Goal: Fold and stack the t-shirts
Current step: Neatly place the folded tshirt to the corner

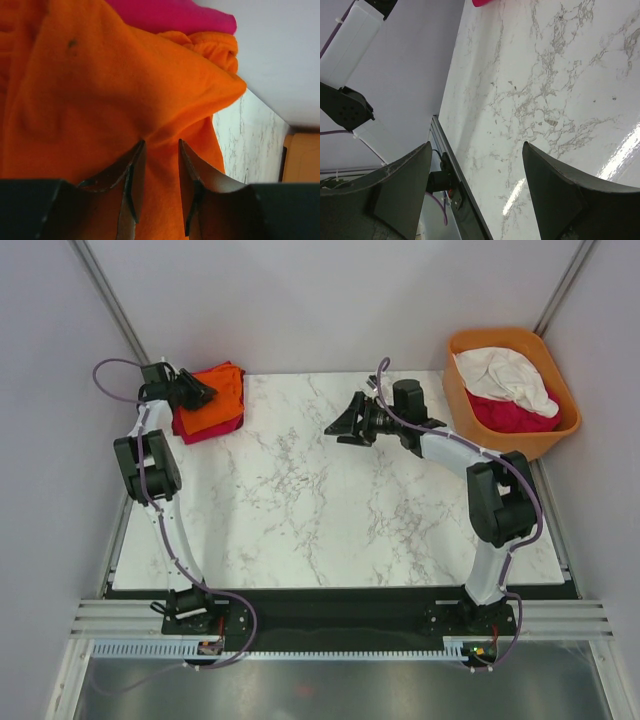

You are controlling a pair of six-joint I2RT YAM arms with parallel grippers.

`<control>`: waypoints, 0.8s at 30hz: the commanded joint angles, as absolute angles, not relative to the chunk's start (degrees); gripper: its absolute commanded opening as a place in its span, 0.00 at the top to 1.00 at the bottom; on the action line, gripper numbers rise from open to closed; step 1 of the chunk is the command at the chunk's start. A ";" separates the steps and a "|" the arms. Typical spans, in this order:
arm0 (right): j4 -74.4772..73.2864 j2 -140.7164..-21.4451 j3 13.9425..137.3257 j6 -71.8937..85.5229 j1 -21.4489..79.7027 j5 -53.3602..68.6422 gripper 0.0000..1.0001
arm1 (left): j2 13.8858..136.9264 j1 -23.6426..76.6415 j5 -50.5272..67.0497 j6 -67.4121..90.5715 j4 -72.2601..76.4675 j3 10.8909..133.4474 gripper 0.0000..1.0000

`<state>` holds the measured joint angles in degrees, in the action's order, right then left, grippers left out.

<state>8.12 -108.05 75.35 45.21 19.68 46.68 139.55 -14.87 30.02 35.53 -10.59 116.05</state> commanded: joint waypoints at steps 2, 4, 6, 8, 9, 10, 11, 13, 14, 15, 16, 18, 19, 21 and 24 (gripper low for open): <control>8.53 -109.25 76.55 43.86 20.21 47.64 0.19 | 137.46 -17.93 25.84 35.07 -8.35 116.19 0.60; 8.35 -109.51 76.90 44.03 20.30 47.64 0.19 | 137.81 -18.89 26.80 35.16 -8.44 116.28 0.60; 8.35 -109.77 77.17 43.95 20.48 47.64 0.19 | 137.64 -19.60 28.29 35.16 -8.35 116.37 0.57; 8.17 -109.86 77.34 43.95 20.57 47.64 0.19 | 136.94 -19.78 30.05 34.81 -8.35 116.89 0.45; 8.09 -109.78 77.43 43.86 20.65 47.55 0.19 | 136.76 -19.86 32.84 34.72 -8.18 117.24 0.40; 8.09 -109.78 77.52 44.03 20.74 47.55 0.19 | 136.32 -19.78 34.26 34.80 -7.83 117.42 0.36; 8.09 -109.78 77.61 44.03 20.92 47.55 0.19 | 135.19 -19.86 35.41 35.15 -7.30 117.51 0.31; 8.00 -109.86 78.31 44.38 21.18 47.55 0.19 | 133.08 -19.95 35.60 36.12 -6.94 116.29 0.27; 8.00 -109.78 78.48 44.73 21.36 47.55 0.19 | 130.20 -19.86 34.73 36.38 -6.86 114.28 0.24; 8.00 -109.60 78.66 44.82 21.44 47.55 0.19 | 128.69 -19.86 33.50 36.47 -6.77 113.13 0.23; 7.91 -109.08 78.75 44.91 21.71 47.37 0.19 | 127.28 -19.86 33.23 36.30 -6.59 112.07 0.22; 7.74 -108.37 78.66 44.91 21.97 47.20 0.19 | 123.25 -19.78 33.31 36.21 -6.07 109.17 0.22; 7.30 -107.76 78.66 44.83 22.58 46.94 0.18 | 121.92 -19.78 33.40 36.30 -5.80 108.12 0.22; 7.03 -107.05 78.05 44.65 22.94 46.67 0.18 | 119.46 -19.43 34.53 36.82 -4.58 105.65 0.25; 6.94 -105.74 76.56 44.56 23.90 45.88 0.19 | 118.39 -17.41 34.80 36.30 -3.96 103.45 0.27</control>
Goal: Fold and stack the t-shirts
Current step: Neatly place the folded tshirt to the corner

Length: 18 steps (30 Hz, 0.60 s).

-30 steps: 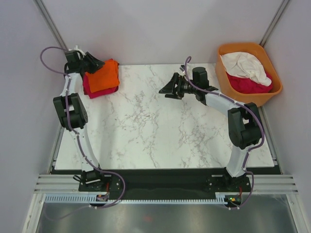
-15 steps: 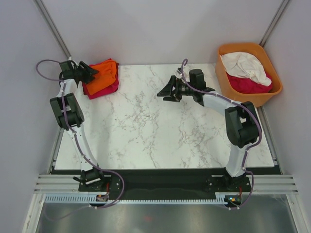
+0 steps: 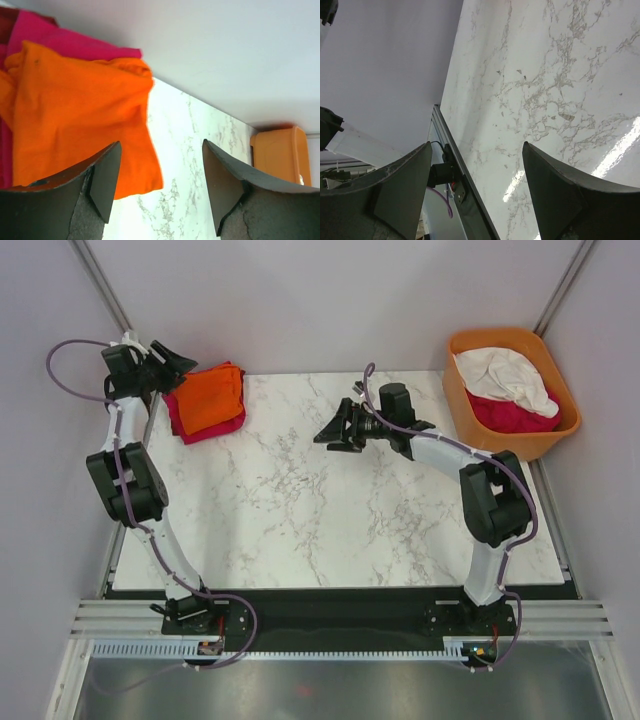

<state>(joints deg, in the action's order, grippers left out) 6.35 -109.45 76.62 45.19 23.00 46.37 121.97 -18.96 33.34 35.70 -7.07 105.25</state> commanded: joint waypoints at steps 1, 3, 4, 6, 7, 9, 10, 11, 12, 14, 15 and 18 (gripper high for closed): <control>6.94 -105.04 76.20 44.56 24.34 45.79 0.19 | 118.30 -16.01 34.72 36.39 -3.78 102.93 0.28; 6.94 -104.33 75.15 44.56 24.43 45.53 0.19 | 119.00 -13.81 34.63 36.39 -3.60 101.87 0.30; 6.94 -103.54 74.80 44.39 24.52 45.53 0.19 | 119.79 -13.19 34.37 36.39 -3.26 101.52 0.30; 6.51 -102.66 74.10 43.95 24.43 45.27 0.19 | 120.58 -11.52 33.75 36.82 -2.81 100.81 0.31; 5.63 -102.31 74.00 43.16 24.52 45.18 0.19 | 121.54 -11.08 33.84 37.00 -2.12 100.55 0.31; 4.66 -101.52 73.57 42.45 24.43 44.91 0.19 | 122.43 -10.03 33.84 37.79 -1.67 100.02 0.32; 4.22 -101.43 73.48 42.10 24.43 44.74 0.19 | 122.61 -9.76 33.75 37.88 -1.41 99.67 0.32; 4.04 -101.34 73.13 41.75 24.43 44.74 0.19 | 122.87 -9.49 32.97 37.71 -1.41 98.80 0.33; 3.87 -101.34 73.13 41.66 24.52 44.65 0.19 | 122.78 -9.14 32.70 37.53 -1.41 98.18 0.33; 3.78 -101.42 72.95 41.57 24.43 44.65 0.19 | 122.08 -8.18 31.65 36.83 -1.23 95.03 0.33; 3.78 -101.60 72.95 41.66 24.43 44.65 0.19 | 121.30 -7.83 29.64 36.57 -1.23 93.79 0.34; 3.78 -102.39 73.30 41.48 24.43 44.74 0.19 | 121.03 -7.38 27.52 36.56 -1.06 89.48 0.34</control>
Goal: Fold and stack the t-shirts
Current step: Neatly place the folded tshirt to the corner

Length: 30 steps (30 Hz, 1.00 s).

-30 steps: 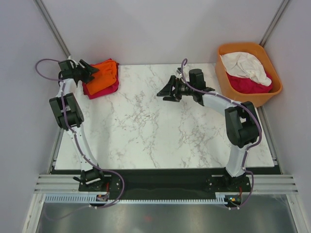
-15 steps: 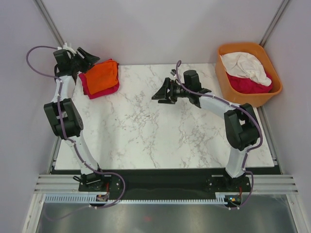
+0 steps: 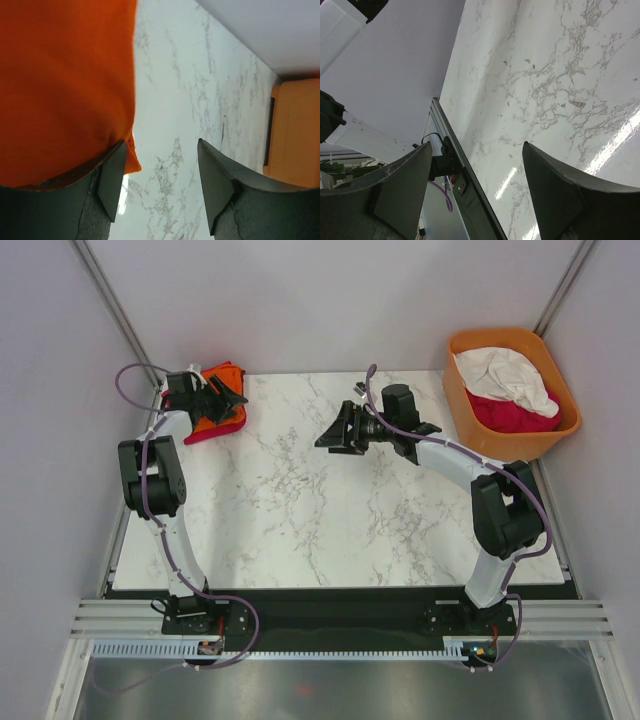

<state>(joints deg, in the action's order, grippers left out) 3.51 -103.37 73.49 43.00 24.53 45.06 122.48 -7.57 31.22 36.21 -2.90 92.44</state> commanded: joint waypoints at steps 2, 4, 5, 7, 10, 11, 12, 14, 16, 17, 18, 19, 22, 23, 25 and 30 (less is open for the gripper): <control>3.69 -102.74 73.65 41.57 24.43 44.91 0.19 | 121.46 -7.30 27.07 36.39 -0.88 87.64 0.34; 3.69 -102.83 73.83 41.49 24.52 45.09 0.19 | 122.69 -7.38 26.98 36.30 -0.97 87.19 0.34; 3.69 -102.92 73.83 41.31 24.61 45.00 0.19 | 123.30 -7.38 27.24 36.56 -0.97 87.19 0.34; 3.60 -103.09 73.83 41.31 24.43 45.00 0.19 | 124.53 -7.29 29.08 37.00 -0.79 87.36 0.34; 3.52 -103.10 73.92 41.31 24.43 45.18 0.19 | 124.11 -6.68 29.88 37.35 -0.70 87.80 0.34; 3.43 -103.10 73.92 41.22 24.43 45.18 0.19 | 123.67 -6.59 30.23 37.35 -0.70 88.15 0.34; 3.25 -102.92 74.00 41.13 24.43 45.18 0.19 | 123.14 -6.59 30.67 37.44 -0.70 88.50 0.33; 3.16 -102.83 74.00 40.96 24.52 45.18 0.19 | 121.04 -6.59 32.42 37.70 -0.70 90.34 0.29; 2.90 -102.83 74.27 40.87 24.52 45.18 0.19 | 119.19 -6.68 33.39 38.05 -0.70 91.75 0.23; 2.64 -102.92 74.96 40.52 24.52 45.09 0.19 | 117.09 -6.68 33.83 38.49 -0.70 93.50 0.16; 2.38 -102.92 75.49 40.26 24.43 45.00 0.19 | 116.29 -6.68 35.49 38.76 -0.70 94.47 0.12; 1.42 -102.92 76.98 39.99 24.43 44.39 0.18 | 115.15 -6.59 36.46 39.28 -0.70 96.22 0.01; -5.23 -102.83 80.50 36.31 24.43 39.84 0.18 | 109.53 -6.33 38.76 39.99 -0.70 96.25 0.00; -7.36 -102.66 83.03 34.65 24.43 37.47 0.18 | 107.77 -6.24 38.41 39.64 -1.05 95.54 0.00; -13.34 -101.78 86.20 30.25 24.35 30.72 0.17 | 100.83 -6.24 37.88 39.38 -1.58 91.09 0.00; -19.15 -98.18 90.52 26.10 20.58 16.73 0.13 | 83.00 -6.07 35.42 39.02 -4.83 77.46 0.00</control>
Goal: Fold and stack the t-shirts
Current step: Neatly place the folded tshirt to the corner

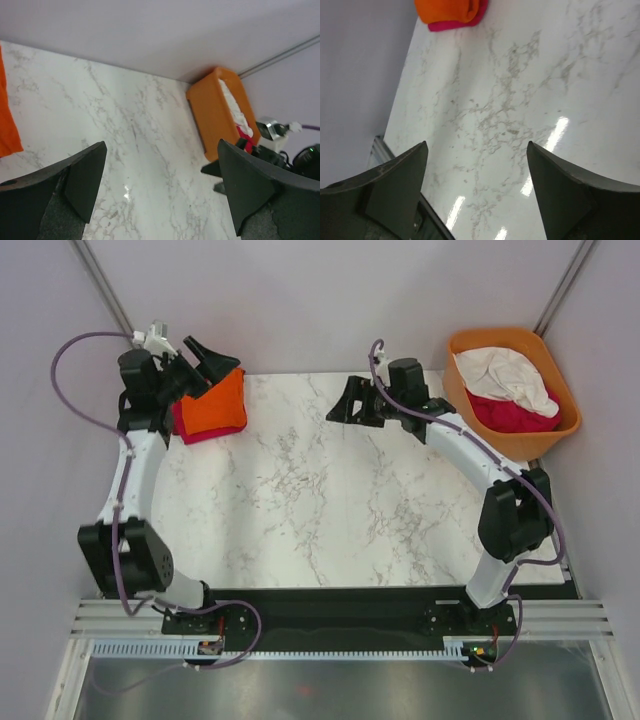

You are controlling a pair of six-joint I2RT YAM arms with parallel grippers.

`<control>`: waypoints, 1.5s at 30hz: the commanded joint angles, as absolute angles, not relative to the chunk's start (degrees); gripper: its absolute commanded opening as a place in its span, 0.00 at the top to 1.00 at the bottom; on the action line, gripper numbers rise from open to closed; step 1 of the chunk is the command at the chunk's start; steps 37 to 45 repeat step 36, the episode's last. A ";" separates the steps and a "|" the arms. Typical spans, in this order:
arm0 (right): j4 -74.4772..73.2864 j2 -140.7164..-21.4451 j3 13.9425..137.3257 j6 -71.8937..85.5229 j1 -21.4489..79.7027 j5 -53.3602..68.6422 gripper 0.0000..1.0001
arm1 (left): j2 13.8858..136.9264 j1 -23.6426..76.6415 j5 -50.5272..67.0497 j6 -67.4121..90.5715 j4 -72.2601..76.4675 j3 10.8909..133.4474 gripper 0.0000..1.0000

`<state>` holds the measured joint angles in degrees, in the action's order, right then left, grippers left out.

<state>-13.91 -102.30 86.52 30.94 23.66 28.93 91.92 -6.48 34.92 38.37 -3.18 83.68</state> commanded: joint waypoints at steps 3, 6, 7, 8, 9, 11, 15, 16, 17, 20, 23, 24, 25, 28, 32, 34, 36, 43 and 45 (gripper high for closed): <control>-20.21 -97.38 93.77 25.75 17.15 8.89 0.02 | 71.92 -5.98 27.35 31.04 -17.05 68.66 0.00; -22.22 -98.52 98.69 23.47 15.21 7.05 0.02 | 66.19 -6.06 23.12 25.32 -25.29 67.15 0.00; -22.85 -99.13 101.40 21.55 14.77 5.73 0.02 | 64.27 -5.98 23.29 22.44 -27.84 67.15 0.00; -23.55 -100.62 102.82 20.92 14.33 4.23 0.02 | 63.29 -5.63 22.16 20.93 -28.47 66.97 0.00; -24.86 -101.33 104.31 20.48 12.76 0.83 0.02 | 62.32 -5.02 19.54 20.14 -29.00 66.54 0.00; -25.84 -103.96 108.36 19.52 10.47 -1.82 0.02 | 59.61 -3.26 12.95 19.78 -28.92 63.21 0.00; -31.62 -111.08 117.23 22.05 0.30 -3.79 0.02 | 59.59 -2.46 12.57 18.81 -28.65 59.24 0.08; -32.86 -112.49 119.07 22.58 -2.61 -2.65 0.02 | 59.59 -2.29 12.74 19.16 -29.09 59.59 0.15; -34.09 -114.68 121.96 23.02 -4.46 -2.46 0.02 | 59.42 -1.68 13.61 19.25 -28.92 59.59 0.18; -36.12 -116.36 123.14 23.38 -9.57 -4.55 0.02 | 59.15 -0.70 14.41 19.07 -28.92 59.68 0.09; -37.09 -116.98 122.70 21.45 -11.69 -11.83 0.02 | 59.06 -0.70 14.59 19.42 -28.92 59.41 0.02; -37.26 -117.16 122.35 21.45 -12.73 -11.86 0.02 | 58.98 1.12 15.02 19.42 -28.92 59.50 0.02; -37.27 -117.42 121.91 21.97 -13.18 -11.52 0.02 | 58.97 1.40 15.20 19.42 -28.83 59.59 0.01; -37.44 -117.86 121.12 23.02 -14.33 -9.06 0.02 | 58.28 1.93 13.10 21.00 -29.18 59.85 0.00; -35.86 -116.99 118.75 22.68 -14.41 -7.03 0.02 | 57.66 2.63 15.29 20.83 -28.48 59.77 0.02; -35.16 -116.81 118.30 22.41 -14.41 -6.77 0.02 | 57.92 3.51 14.07 20.66 -28.82 60.11 0.05; -35.33 -116.54 118.21 21.62 -14.41 -7.03 0.02 | 56.96 3.52 12.75 20.74 -29.09 60.29 0.03; -35.33 -116.54 118.21 21.62 -14.41 -7.03 0.02 | 56.96 3.52 12.75 20.74 -29.09 60.29 0.03; -35.33 -116.54 118.21 21.62 -14.41 -7.03 0.02 | 56.96 3.52 12.75 20.74 -29.09 60.29 0.03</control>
